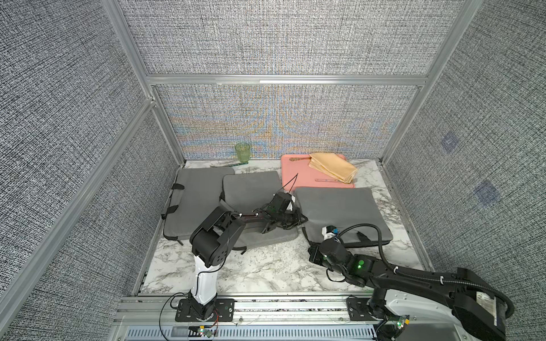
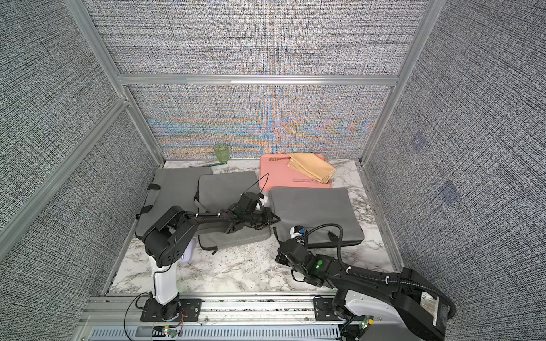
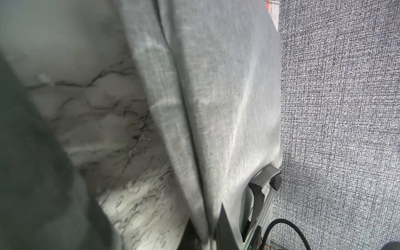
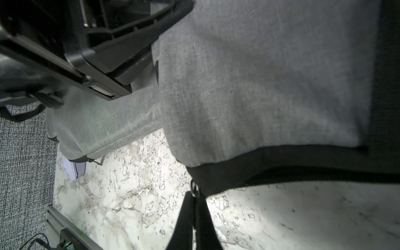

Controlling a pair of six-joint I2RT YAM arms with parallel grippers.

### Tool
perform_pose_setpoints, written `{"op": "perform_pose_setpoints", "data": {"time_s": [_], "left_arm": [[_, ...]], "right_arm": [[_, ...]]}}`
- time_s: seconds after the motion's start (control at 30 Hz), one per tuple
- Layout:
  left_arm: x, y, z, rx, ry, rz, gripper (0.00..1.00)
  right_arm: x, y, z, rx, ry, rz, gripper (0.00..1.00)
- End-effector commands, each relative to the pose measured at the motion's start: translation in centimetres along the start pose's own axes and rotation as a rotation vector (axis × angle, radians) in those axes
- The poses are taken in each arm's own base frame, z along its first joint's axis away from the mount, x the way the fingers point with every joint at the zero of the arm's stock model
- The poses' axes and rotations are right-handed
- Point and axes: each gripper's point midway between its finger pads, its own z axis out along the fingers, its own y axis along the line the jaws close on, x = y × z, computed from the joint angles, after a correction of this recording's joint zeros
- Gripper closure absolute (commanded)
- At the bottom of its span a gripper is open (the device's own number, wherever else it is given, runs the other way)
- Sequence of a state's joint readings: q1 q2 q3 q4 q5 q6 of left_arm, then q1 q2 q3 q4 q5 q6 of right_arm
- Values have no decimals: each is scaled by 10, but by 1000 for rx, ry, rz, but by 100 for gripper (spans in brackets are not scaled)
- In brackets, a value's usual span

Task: Put the mouse into the laptop bag
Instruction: Zip the zipper on the zippered laptop bag.

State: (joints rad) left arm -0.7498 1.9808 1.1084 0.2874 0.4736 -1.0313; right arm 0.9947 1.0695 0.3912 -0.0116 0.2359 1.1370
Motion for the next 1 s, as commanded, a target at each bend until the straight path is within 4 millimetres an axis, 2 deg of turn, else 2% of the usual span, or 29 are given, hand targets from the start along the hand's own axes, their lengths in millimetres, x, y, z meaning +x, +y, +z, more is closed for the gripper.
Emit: {"op": "perform_pose_setpoints", "data": {"time_s": [0.0,0.13,0.17,0.2,0.33,0.43,0.53,0.63,0.7,0.73,0.87,0.9,0.97], "left_arm": [[-44,-18,-6,24,-159,93,85],[-31,-11,-19,7,-159,58,20],[-24,-9,-26,9,-164,42,8],[-18,-6,-32,10,-167,28,1],[22,-3,-56,13,-159,11,1],[55,-5,-62,28,-152,18,0],[71,-7,-61,47,-151,20,5],[71,-6,-55,47,-147,18,14],[70,-6,-48,63,-142,10,29],[69,-8,-44,79,-138,7,40],[61,-6,-35,49,-135,9,94],[58,-4,-35,34,-137,8,100],[50,-6,-39,23,-153,16,100]], "right_arm": [[18,-32,-2,141,87,-70,100],[12,-8,9,99,80,-112,100],[10,-1,12,80,72,-121,100],[7,7,14,64,65,-127,100],[-6,40,21,-2,45,-171,100],[-11,65,21,-83,36,-213,100],[-7,79,22,-159,51,-220,100],[1,88,22,-227,75,-217,100],[5,87,22,-241,83,-215,100],[6,85,22,-237,80,-212,100],[4,62,17,-164,56,-197,100],[2,55,15,-140,51,-195,100],[-1,34,11,-56,37,-182,100]]}}
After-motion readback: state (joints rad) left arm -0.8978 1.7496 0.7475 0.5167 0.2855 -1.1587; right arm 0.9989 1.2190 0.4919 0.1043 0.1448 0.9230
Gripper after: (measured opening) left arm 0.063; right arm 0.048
